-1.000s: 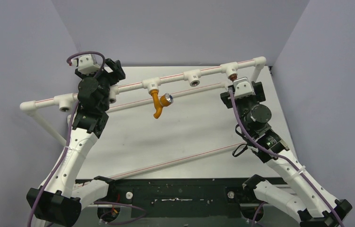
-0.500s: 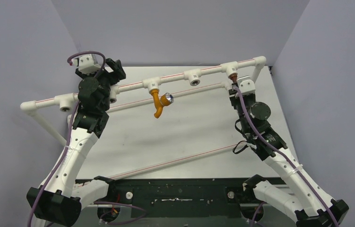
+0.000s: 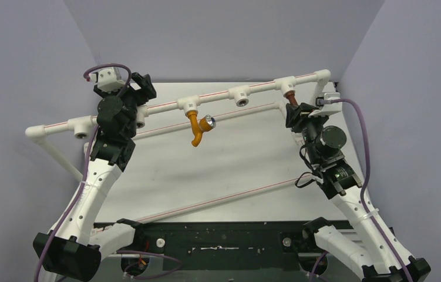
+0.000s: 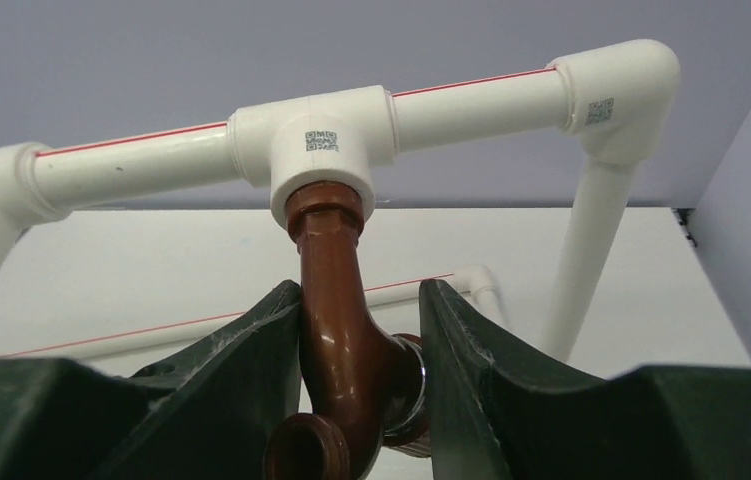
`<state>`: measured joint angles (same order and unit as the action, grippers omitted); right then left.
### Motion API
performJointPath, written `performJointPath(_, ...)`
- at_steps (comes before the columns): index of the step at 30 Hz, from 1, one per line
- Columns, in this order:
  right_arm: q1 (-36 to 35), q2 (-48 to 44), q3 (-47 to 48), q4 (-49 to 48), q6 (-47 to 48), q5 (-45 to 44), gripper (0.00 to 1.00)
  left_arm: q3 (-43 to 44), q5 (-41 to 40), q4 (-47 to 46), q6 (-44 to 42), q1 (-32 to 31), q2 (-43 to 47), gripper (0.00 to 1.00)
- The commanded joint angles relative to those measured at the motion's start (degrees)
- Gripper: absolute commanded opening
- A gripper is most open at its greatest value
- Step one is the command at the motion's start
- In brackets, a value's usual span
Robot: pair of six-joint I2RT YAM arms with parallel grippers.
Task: Install the water faucets
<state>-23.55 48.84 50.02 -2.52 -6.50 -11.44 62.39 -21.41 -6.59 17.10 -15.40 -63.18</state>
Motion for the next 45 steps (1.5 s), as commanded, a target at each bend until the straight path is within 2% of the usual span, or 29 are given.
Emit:
performJointPath(1,3.35,0.81,1.33,-4.65,-24.12,1.60,0.00,-4.28,1.33,14.73,-0.45,-1.21,-2.31,0.78)
performJointPath(10,3.36,-0.63,2.75,-0.96,-15.38,1.43,0.00,-4.30,1.27,14.59,-0.41,-1.21,-2.52,0.78)
performJointPath(11,3.42,-0.55,3.37,0.12,-14.25,1.40,0.07,-4.34,1.23,14.63,-0.40,-1.21,-2.64,0.79)
performJointPath(14,3.36,-0.63,4.59,2.13,-10.31,2.45,0.53,-4.25,1.15,14.72,-0.49,-1.22,-2.94,0.78)
performJointPath(15,3.30,-0.74,5.24,2.28,-9.36,2.73,0.62,-4.26,1.01,14.68,-0.49,-1.21,-2.97,0.78)
performJointPath(19,3.40,-1.86,8.13,6.82,-5.64,2.83,0.86,-4.23,0.67,14.68,-0.58,-1.21,-3.24,0.78)
performJointPath(22,3.38,-3.14,9.79,9.55,-3.34,1.67,0.96,-4.23,0.64,14.69,-0.58,-1.21,-3.48,0.78)
performJointPath(24,3.35,-4.43,10.39,11.01,-2.18,0.98,1.00,-4.21,1.14,14.53,-0.41,-1.21,-3.60,0.78)
performJointPath(34,3.29,-16.75,7.52,16.79,-1.01,-4.28,1.00,-3.22,7.20,12.76,3.59,-1.30,-4.19,0.78)
performJointPath(39,3.25,-22.21,5.67,22.60,-0.59,-8.08,1.00,0.70,8.99,13.92,5.75,-1.30,-4.72,0.78)
performJointPath(45,3.25,-28.20,-2.64,23.94,-1.43,-11.91,1.00,8.25,10.30,14.31,7.69,-1.30,-4.70,0.78)
